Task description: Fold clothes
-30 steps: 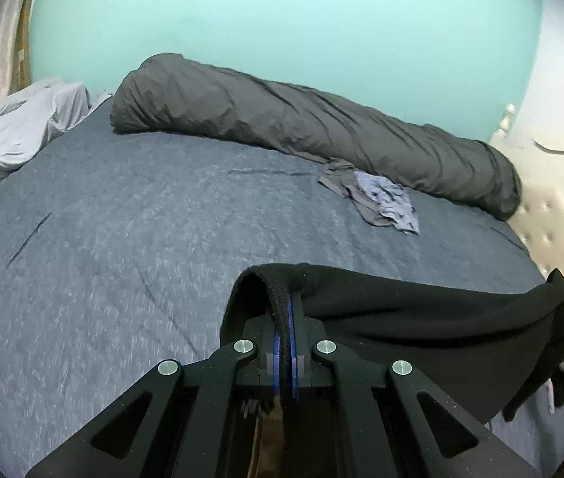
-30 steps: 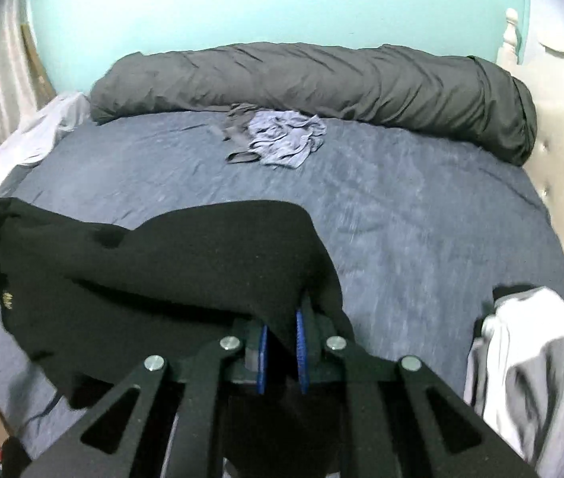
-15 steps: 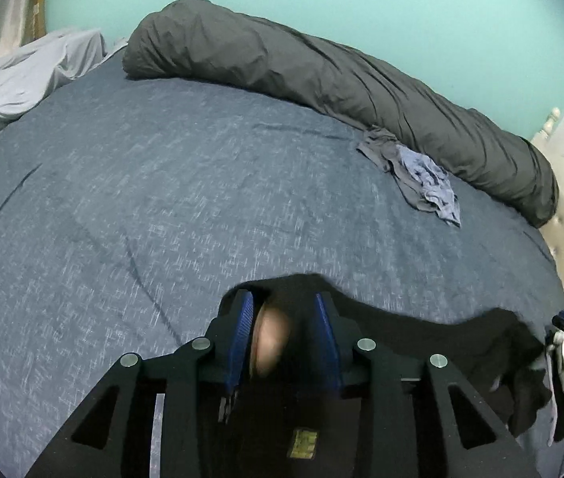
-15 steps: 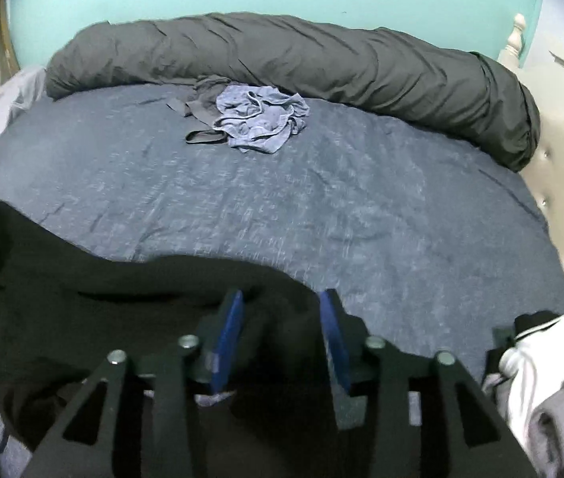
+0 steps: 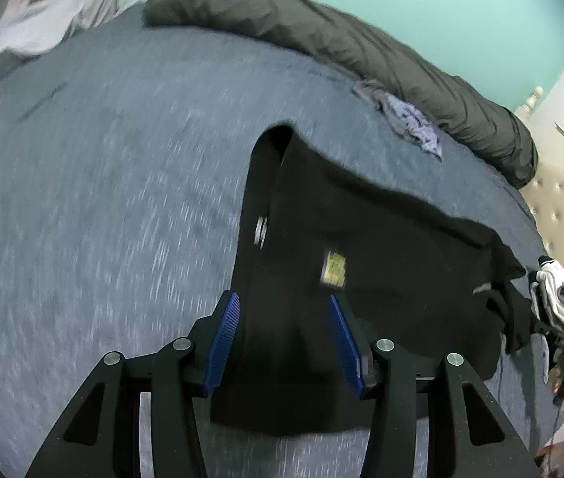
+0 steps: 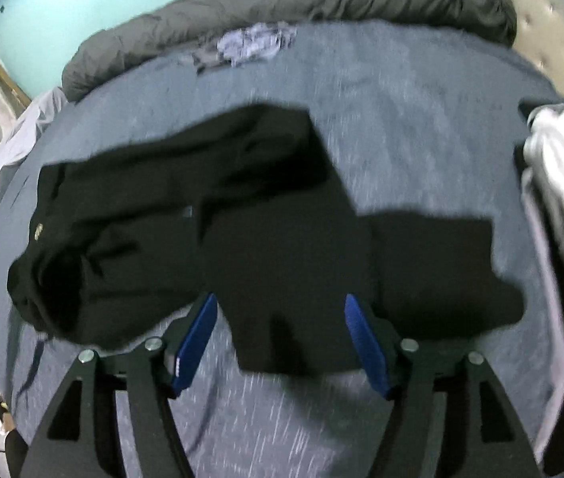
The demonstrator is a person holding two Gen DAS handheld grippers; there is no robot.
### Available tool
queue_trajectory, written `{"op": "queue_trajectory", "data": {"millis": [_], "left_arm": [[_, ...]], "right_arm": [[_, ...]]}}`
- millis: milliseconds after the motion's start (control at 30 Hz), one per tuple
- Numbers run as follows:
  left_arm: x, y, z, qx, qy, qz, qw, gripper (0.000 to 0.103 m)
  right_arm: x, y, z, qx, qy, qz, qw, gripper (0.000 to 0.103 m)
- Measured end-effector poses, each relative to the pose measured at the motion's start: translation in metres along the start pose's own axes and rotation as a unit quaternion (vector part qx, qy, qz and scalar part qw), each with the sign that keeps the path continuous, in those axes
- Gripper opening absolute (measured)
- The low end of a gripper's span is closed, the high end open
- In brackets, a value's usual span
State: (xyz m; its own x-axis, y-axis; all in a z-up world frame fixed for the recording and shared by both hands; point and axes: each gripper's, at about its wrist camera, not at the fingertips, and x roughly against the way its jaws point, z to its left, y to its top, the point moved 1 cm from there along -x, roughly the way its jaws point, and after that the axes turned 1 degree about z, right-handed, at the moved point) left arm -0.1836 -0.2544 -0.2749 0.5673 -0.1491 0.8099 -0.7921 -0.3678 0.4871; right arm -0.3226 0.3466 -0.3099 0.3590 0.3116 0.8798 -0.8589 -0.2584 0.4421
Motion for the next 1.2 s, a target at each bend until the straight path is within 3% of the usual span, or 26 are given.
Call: {"op": "queue_trajectory", "data": {"millis": [100, 233, 400, 467, 533, 633, 800, 1033, 1133, 1200], "left_arm": [[-0.003, -0.013, 0.006, 0.01, 0.004, 0.006, 0.9999, 0.051], [-0.005, -0.025, 0.014, 0.017, 0.008, 0.012, 0.9997, 0.051], [-0.008, -0.026, 0.018, 0.022, 0.01, 0.013, 0.9996, 0.051], [-0.008, -0.025, 0.018, 0.022, 0.009, 0.01, 0.9997, 0.051], [-0.008, -0.024, 0.017, 0.02, 0.01, 0.009, 0.9997, 0.051], [-0.009, -0.022, 0.018, 0.018, 0.014, 0.006, 0.9997, 0.051], [-0.008, -0.017, 0.024, 0.026, 0.016, 0.002, 0.9995, 0.051], [-0.006, -0.018, 0.025, 0.024, 0.016, 0.003, 0.9996, 0.051], [-0.008, -0.02, 0.026, 0.026, 0.016, 0.006, 0.9995, 0.051], [-0.009, -0.021, 0.029, 0.031, 0.014, 0.01, 0.9994, 0.051]], "right_arm": [[-0.016, -0.012, -0.003, -0.017, -0.027, 0.019, 0.999, 0.068], [-0.029, -0.021, -0.023, -0.097, -0.018, 0.028, 0.995, 0.068], [-0.045, -0.027, -0.027, -0.111, 0.0, 0.04, 0.993, 0.066], [-0.046, -0.026, -0.027, -0.113, -0.001, 0.036, 0.993, 0.051], [-0.042, -0.022, -0.03, -0.121, 0.005, 0.025, 0.992, 0.015], [-0.03, -0.014, -0.028, -0.117, 0.004, 0.011, 0.993, 0.007], [0.022, 0.024, -0.026, -0.071, -0.03, -0.052, 0.996, 0.006], [0.093, 0.091, -0.06, -0.051, -0.117, -0.133, 0.983, 0.006], [0.103, 0.121, -0.078, -0.04, -0.168, -0.139, 0.975, 0.007], [0.094, 0.131, -0.087, -0.038, -0.185, -0.11, 0.976, 0.011]]}}
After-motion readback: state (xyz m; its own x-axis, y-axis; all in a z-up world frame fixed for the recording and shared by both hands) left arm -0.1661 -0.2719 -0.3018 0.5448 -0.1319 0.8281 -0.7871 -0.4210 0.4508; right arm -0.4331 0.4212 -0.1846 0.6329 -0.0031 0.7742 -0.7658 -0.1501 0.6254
